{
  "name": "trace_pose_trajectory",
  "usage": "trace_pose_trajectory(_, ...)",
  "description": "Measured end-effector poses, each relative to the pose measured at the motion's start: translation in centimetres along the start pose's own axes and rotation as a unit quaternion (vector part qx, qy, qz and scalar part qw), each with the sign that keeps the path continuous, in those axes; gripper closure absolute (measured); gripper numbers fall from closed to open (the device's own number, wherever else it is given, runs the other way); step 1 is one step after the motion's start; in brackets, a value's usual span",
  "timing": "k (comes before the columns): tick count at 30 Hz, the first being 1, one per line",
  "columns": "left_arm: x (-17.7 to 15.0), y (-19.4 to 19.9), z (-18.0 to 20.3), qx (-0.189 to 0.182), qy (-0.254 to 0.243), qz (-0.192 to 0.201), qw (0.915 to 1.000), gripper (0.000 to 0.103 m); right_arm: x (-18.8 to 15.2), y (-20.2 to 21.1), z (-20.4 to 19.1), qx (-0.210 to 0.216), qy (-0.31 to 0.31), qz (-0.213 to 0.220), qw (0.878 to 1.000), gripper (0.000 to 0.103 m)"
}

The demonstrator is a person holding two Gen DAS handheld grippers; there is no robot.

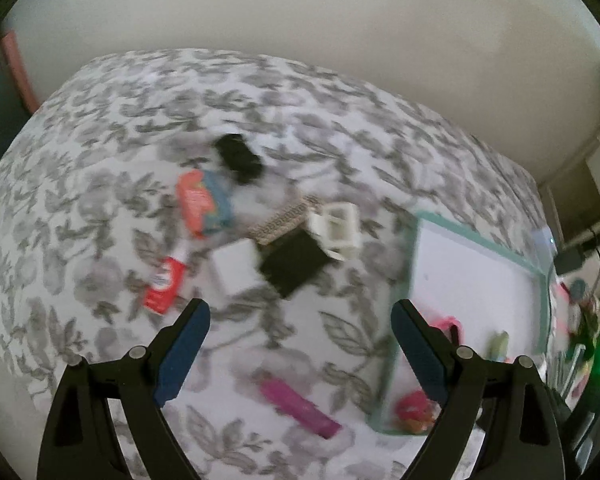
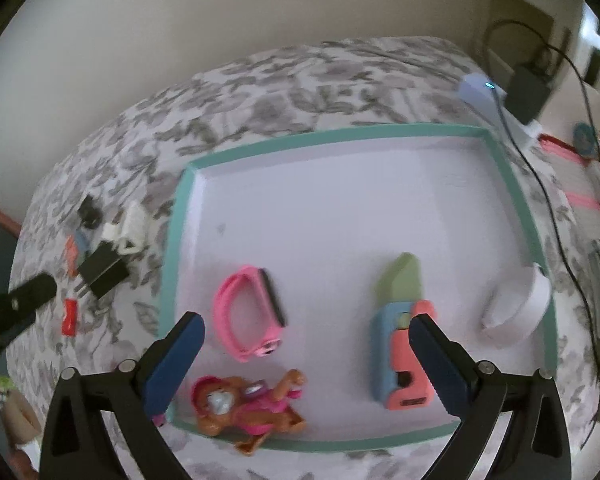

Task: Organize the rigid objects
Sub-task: 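Move both tools back toward the magenta tube beside the tray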

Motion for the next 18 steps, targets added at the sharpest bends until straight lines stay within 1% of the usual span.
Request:
trace_pose_trajectory(7, 0.8, 0.7, -5.8, 0.036, 0.049, 0.012, 0.9981, 0.011, -1.6, 0.2, -5.6, 0.026, 0.066, -0.004, 0.997, 0.0)
trace_pose_trajectory(13, 0.7, 1.2, -9.1, 0.046, 0.073, 0.017, 0.9961, 0.011, -3.0, 0.4, -10.3, 0.052, 0.104, -0.006, 0.993, 0.0)
trace_pose_trajectory(18, 0.1, 1.1, -10.9, 0.051, 0.084, 0.008, 0.9951, 0.011, -4.1, 0.0, -13.3, 0.071, 0.124, -0.018, 0.99, 0.0)
Point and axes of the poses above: each gripper's, at about its wrist camera, not at the fingertips, and y roughly against the way its jaws point, z to its right, x to its top, the point moved 10 cm from there along -y, roughly the way its jaws point, and after that the axes turned 4 degrees about -y, right-handed, at the moved point
